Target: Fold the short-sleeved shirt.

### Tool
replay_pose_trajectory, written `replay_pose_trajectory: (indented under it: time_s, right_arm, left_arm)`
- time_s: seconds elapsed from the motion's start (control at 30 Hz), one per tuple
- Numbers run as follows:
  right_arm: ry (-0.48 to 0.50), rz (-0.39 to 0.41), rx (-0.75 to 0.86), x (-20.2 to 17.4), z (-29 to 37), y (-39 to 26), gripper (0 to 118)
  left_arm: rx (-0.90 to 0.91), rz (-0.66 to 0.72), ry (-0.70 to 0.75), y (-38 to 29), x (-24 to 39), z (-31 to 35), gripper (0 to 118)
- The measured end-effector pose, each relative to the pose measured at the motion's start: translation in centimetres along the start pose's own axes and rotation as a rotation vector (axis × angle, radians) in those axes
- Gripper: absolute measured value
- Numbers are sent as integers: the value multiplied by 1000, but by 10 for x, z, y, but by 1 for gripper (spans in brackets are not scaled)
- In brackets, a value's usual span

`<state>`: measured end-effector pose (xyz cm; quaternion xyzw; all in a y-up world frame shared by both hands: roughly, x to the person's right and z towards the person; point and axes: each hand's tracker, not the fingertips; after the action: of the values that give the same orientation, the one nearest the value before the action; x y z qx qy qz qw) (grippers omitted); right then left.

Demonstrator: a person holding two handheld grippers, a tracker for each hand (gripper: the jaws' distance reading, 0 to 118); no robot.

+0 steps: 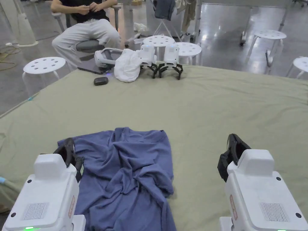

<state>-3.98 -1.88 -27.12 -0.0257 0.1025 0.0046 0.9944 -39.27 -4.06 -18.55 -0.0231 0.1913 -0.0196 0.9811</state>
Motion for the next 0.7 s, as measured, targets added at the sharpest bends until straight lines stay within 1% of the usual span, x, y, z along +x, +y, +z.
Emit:
replay_pose_trajectory:
  time_s: [0.23, 0.4, 0.6, 0.67, 0.7]
  right_arm:
    - [65, 10, -18, -24, -8, -5, 4]
    - [81, 17, -20, -30, -10, -4, 4]
    - [79, 24, -26, -28, -15, -3, 4]
    - [74, 26, -26, -25, -16, -3, 4]
    - [71, 27, -28, -22, -17, -3, 4]
  left_arm:
    - [-29, 12, 53, -4, -27, 7, 0]
    - [-49, 23, 59, -5, -31, 2, 0]
    - [-117, 26, 17, 0, -24, -18, 0]
    - [-164, 50, -10, 4, -20, -30, 0]
    - [-219, 65, -42, 6, -18, -39, 0]
